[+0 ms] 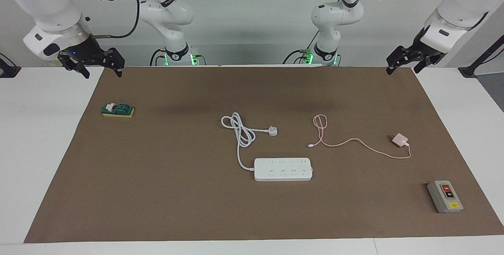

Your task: Unplug charger and place it aside

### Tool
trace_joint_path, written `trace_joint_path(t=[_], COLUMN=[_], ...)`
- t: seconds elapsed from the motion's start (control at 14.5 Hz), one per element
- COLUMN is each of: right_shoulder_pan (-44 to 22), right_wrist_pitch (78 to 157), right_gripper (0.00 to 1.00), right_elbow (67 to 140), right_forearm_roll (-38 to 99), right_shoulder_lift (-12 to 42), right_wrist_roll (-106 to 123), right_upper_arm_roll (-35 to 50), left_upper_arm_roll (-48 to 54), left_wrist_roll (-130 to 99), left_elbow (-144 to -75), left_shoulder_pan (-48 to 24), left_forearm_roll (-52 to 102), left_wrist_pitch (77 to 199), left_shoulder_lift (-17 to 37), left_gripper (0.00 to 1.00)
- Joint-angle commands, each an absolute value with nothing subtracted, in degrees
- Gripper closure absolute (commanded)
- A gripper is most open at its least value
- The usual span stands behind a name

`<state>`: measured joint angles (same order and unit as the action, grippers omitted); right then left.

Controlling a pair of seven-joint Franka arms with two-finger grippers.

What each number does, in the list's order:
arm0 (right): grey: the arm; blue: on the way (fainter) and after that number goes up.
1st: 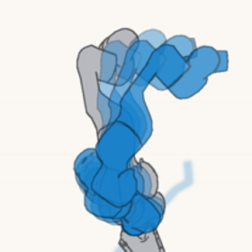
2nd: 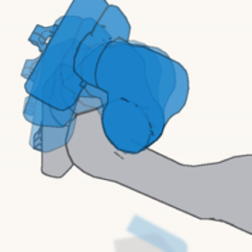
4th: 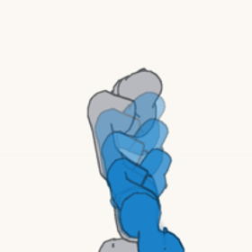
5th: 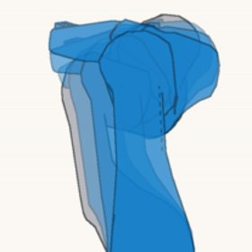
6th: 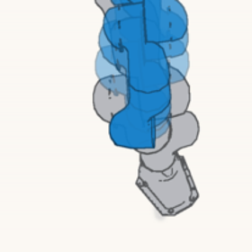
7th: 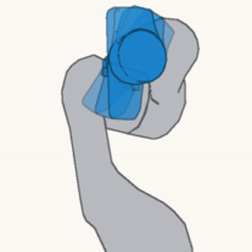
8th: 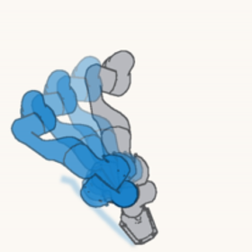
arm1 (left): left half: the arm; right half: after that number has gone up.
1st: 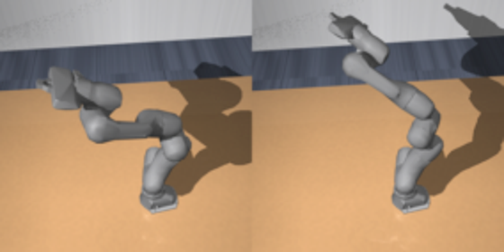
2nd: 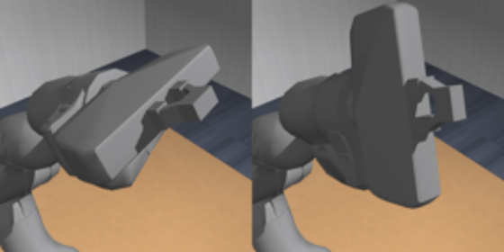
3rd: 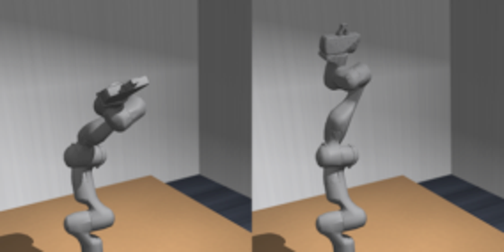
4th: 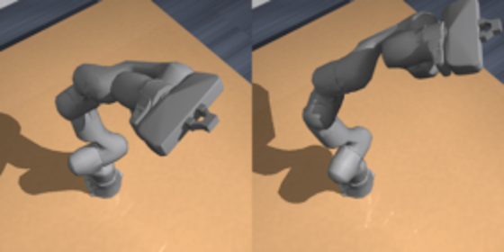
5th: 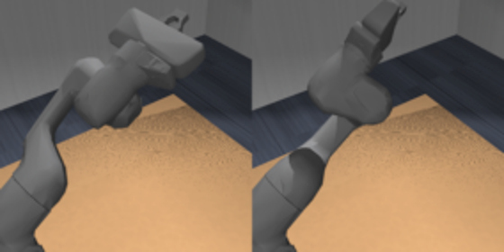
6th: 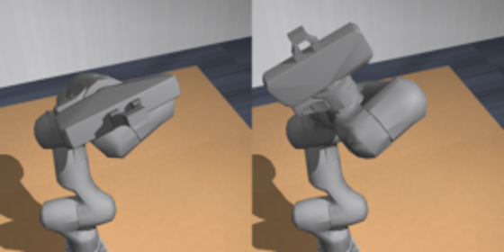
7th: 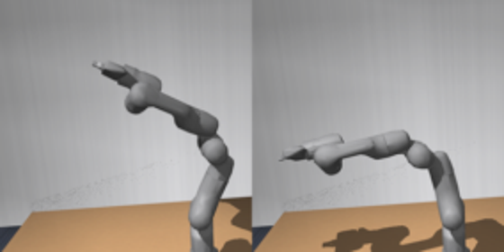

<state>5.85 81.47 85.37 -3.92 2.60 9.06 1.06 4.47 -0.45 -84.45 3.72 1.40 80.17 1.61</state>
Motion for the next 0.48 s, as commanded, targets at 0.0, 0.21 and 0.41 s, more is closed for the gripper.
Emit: trace_joint_path(t=[0.0,0.21,0.41], right_shoulder_pan=[6.77,6.85,7.21], right_wrist_pitch=[83.41,83.41,83.41], right_gripper=[0.0,0.0,0.0], right_elbow=[87.36,87.28,87.28], right_forearm_roll=[-4.83,-4.83,-4.75], right_shoulder_lift=[1.05,1.14,1.14], right_wrist_roll=[9.67,9.58,9.67], right_upper_arm_roll=[2.02,2.02,1.93], left_upper_arm_roll=[0.8,0.79,0.7], left_wrist_roll=[0.44,0.44,0.35], left_elbow=[-85.52,-85.52,-85.69], left_shoulder_pan=[0.44,0.18,-0.62], left_forearm_roll=[0.7,0.7,0.62], left_wrist_pitch=[81.39,81.74,82.18], left_shoulder_lift=[0.97,1.05,0.88], left_gripper=[0.0,0.0,0.0])
